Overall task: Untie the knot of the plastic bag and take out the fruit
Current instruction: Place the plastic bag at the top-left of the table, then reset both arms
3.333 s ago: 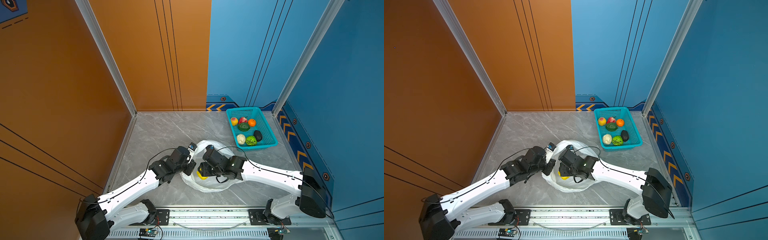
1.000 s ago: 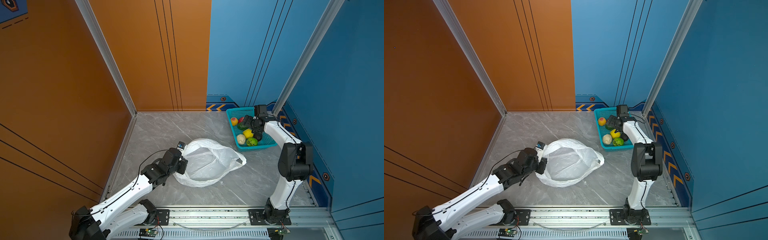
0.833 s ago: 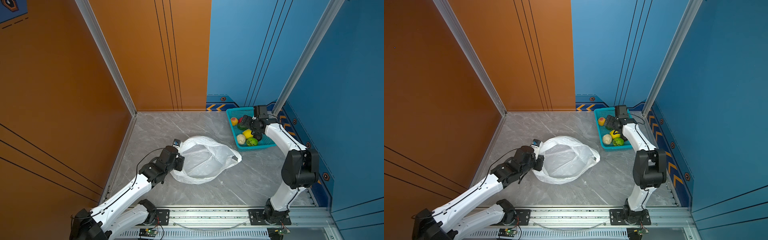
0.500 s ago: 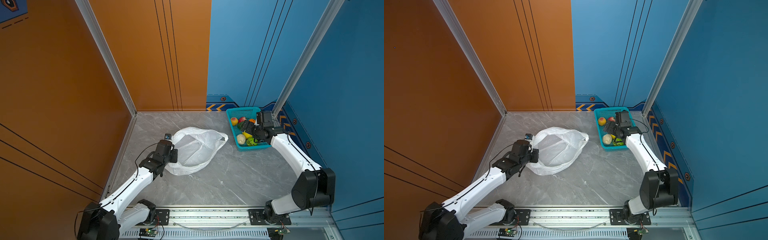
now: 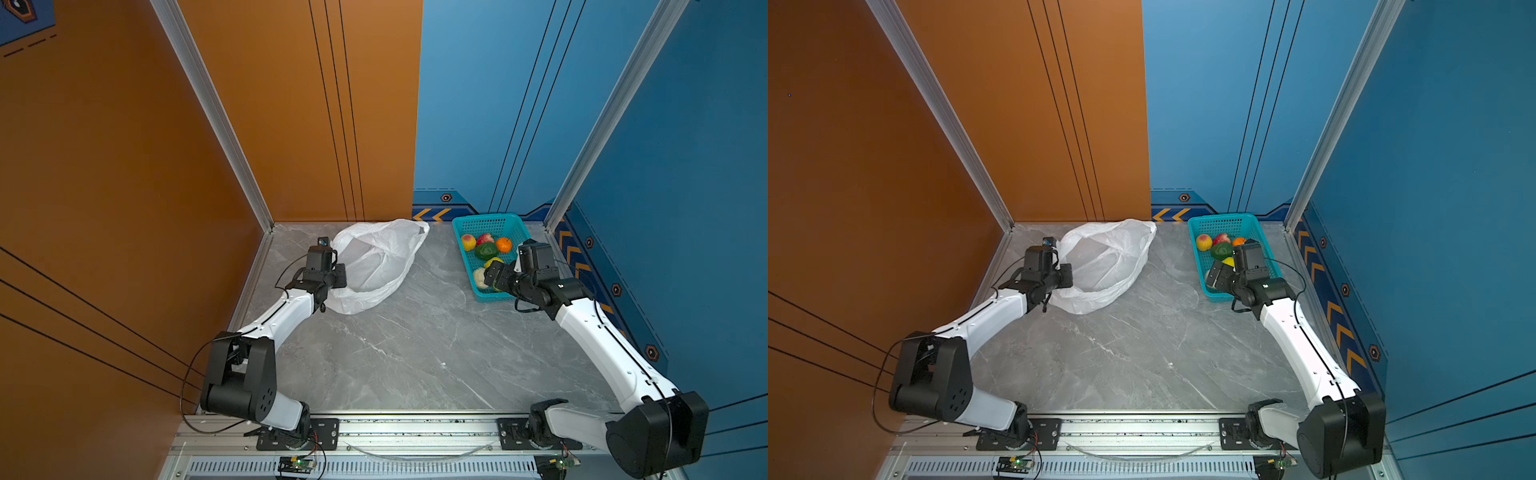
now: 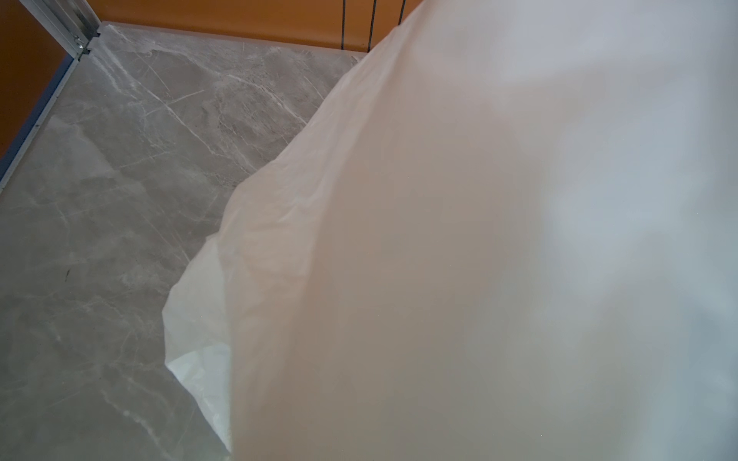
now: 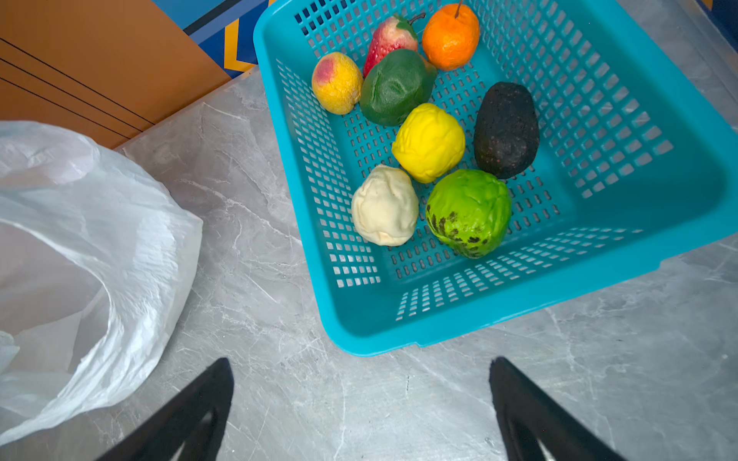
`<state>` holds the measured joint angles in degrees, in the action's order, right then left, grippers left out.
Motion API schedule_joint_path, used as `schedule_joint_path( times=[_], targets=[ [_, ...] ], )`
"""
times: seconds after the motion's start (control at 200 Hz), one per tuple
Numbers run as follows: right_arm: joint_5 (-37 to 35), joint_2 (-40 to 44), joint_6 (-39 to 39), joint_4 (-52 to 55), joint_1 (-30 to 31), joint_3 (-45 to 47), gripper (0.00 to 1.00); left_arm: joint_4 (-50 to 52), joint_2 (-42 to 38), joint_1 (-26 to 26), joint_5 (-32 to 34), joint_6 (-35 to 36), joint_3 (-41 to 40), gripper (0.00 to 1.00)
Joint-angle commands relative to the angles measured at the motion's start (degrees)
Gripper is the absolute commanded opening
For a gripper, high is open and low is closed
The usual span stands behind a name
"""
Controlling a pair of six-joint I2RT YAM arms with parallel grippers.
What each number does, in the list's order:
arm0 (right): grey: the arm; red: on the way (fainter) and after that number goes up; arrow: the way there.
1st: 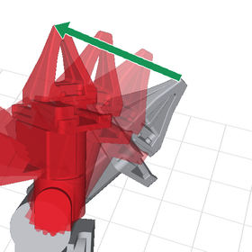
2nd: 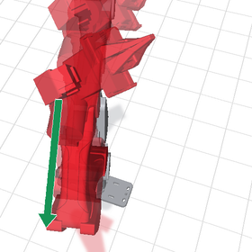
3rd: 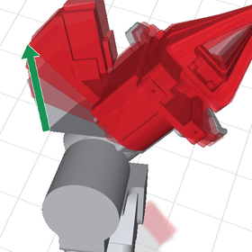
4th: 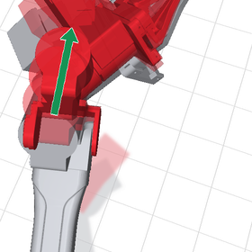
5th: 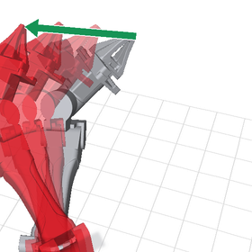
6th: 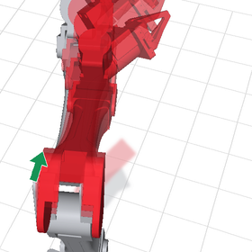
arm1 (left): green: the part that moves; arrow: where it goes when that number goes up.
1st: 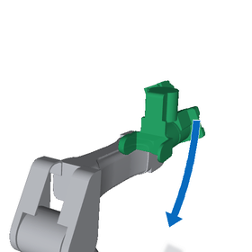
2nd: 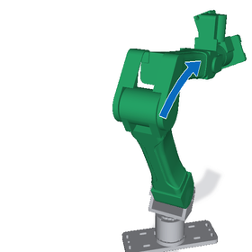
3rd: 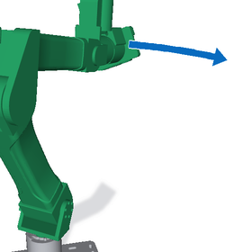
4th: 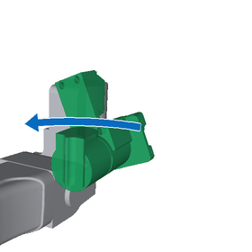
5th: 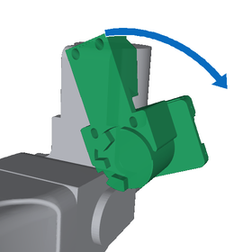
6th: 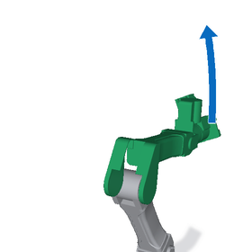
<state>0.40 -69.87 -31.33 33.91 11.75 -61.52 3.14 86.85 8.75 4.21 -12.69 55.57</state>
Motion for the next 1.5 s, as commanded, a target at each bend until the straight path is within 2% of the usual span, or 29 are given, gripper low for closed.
schedule_joint_path(
  times=[0.0,0.21,0.25,0.386,0.446,0.546,0.576,0.601,0.661,0.901,1.172,1.297,1.497],
  targets=[
    [1.46,1.32,-0.83,2.49,0.21,1.21,1.00,-0.34,3.11,-1.53,-3.77,1.34,2.90,0.00],
    [1.84,2.10,-1.21,2.56,0.22,1.57,1.00,-0.64,3.61,-2.00,-5.41,1.26,3.06,0.02],
    [1.85,2.05,-1.15,2.56,0.21,1.57,1.00,-0.65,3.35,-1.99,-5.83,1.26,3.05,0.09],
    [1.97,1.96,-0.75,2.64,0.14,1.53,1.00,-1.05,1.70,-2.01,-8.00,1.52,3.05,0.50],
    [2.07,2.02,-0.43,2.65,-0.01,1.74,1.00,-1.58,0.58,-2.04,-8.91,1.68,3.05,0.65],
    [1.96,2.19,0.17,2.74,-0.49,2.18,1.00,-1.98,-1.97,-1.90,-10.36,1.66,3.00,0.83],
    [2.01,2.32,0.36,2.74,-0.77,2.40,1.00,-1.97,-2.87,-1.78,-10.67,1.79,2.65,0.85],
    [2.06,2.38,0.52,2.82,-1.03,2.45,1.00,-1.93,-3.66,-1.49,-10.87,1.92,2.42,0.93],
    [2.02,2.67,0.99,2.83,-1.52,2.68,1.00,-1.84,-5.73,-1.08,-11.26,1.92,1.41,1.00],
    [1.16,3.96,5.83,2.85,-4.51,2.91,1.00,0.75,-16.61,0.99,-12.64,0.74,-4.56,0.98],
    [-3.87,4.30,13.86,-3.18,-7.08,5.53,1.00,-1.18,-32.13,2.50,-3.98,2.45,-17.73,0.98],
    [-6.10,4.69,16.42,-9.83,-7.79,8.97,1.00,-3.70,-36.42,2.72,1.26,2.30,-23.17,0.98],
    [-7.28,5.60,21.74,-21.16,-10.06,17.15,1.00,-10.67,-40.81,2.75,4.83,6.01,-30.76,1.00]
  ],
)
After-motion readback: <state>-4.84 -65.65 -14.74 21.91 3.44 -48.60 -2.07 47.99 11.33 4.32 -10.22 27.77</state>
